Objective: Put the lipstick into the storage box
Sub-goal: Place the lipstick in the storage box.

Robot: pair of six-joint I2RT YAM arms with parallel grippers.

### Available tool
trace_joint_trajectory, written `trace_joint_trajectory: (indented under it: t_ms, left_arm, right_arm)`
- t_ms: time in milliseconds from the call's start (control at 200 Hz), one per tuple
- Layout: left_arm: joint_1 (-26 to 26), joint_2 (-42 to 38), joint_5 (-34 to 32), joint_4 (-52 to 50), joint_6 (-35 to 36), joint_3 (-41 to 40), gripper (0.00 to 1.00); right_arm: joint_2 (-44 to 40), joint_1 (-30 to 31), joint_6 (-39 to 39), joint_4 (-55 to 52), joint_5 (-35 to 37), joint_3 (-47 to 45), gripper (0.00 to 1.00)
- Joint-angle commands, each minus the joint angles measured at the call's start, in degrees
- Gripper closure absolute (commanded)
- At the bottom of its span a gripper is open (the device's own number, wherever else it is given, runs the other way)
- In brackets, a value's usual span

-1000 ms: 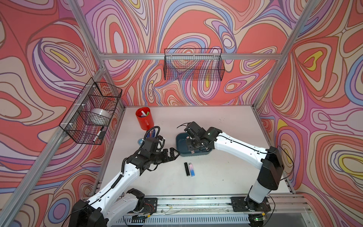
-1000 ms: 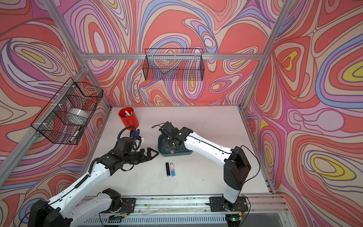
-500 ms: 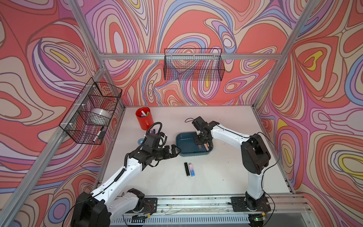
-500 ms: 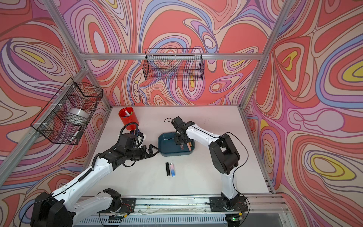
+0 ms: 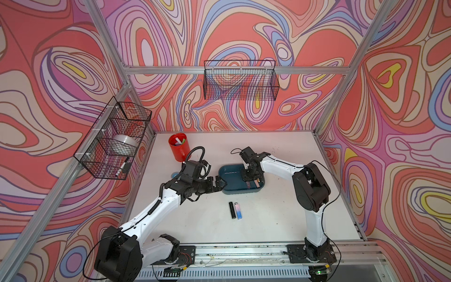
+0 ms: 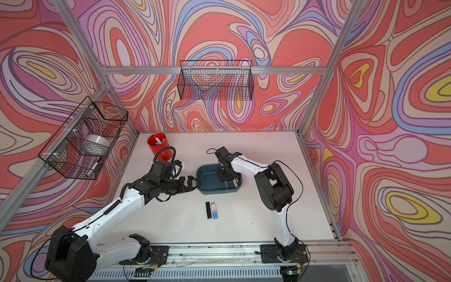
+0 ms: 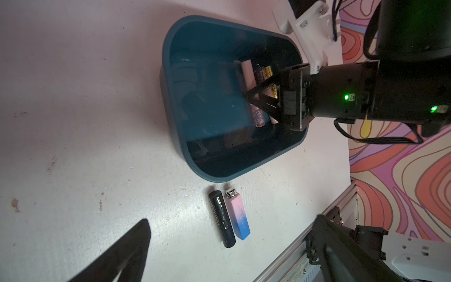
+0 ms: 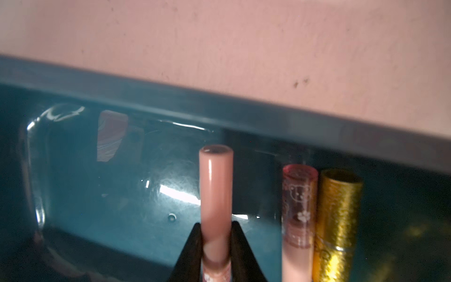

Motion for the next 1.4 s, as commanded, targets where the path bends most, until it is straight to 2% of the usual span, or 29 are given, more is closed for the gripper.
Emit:
trace_joint_trajectory:
  t_ms: [0,245,411,686,952,1127,1392]
  left_arm:
    - [-0.2,0.6,-0.2,-1.4,1.0,1.5,0.0]
    - [-0.2,0.5,-0.4,-1.2,1.0,1.6,0.0]
    - [-0.2,0.9,-0.3,-0.6,0.4,1.0,0.0]
    - [-0.2,0.0,-0.4,0.7,0.1,0.5,0.0]
    - [-0.2,-1.0,-1.6,0.1,0.7,0.4,0.0]
    - [-0.1,1.3,-1.7,0.9,2.1,1.2,0.0]
    - [-0.1,1.4,-1.6,1.6,2.2,0.7,0.0]
  right_arm:
    - [1.3,-0.2,-0.5,1.2,-0.9,-1.1,0.75]
    - [0.4,-0.3,-0.3,1.1,-0.6,-1.5,0.68]
    - [-3.4,-0.3,0.0,0.3,0.2,-0.6,0.59]
    - [-9.6,-0.3,0.1,-2.5,1.0,1.9,0.59]
    - [-17.8,0.3,3.2,-2.6,-3.0,-2.9,0.65]
    - [-22.7,4.4,6.2,-2.0,-2.8,-8.0,0.67]
    - [-25.0,15.9,12.9,0.6,0.9,-15.4,0.68]
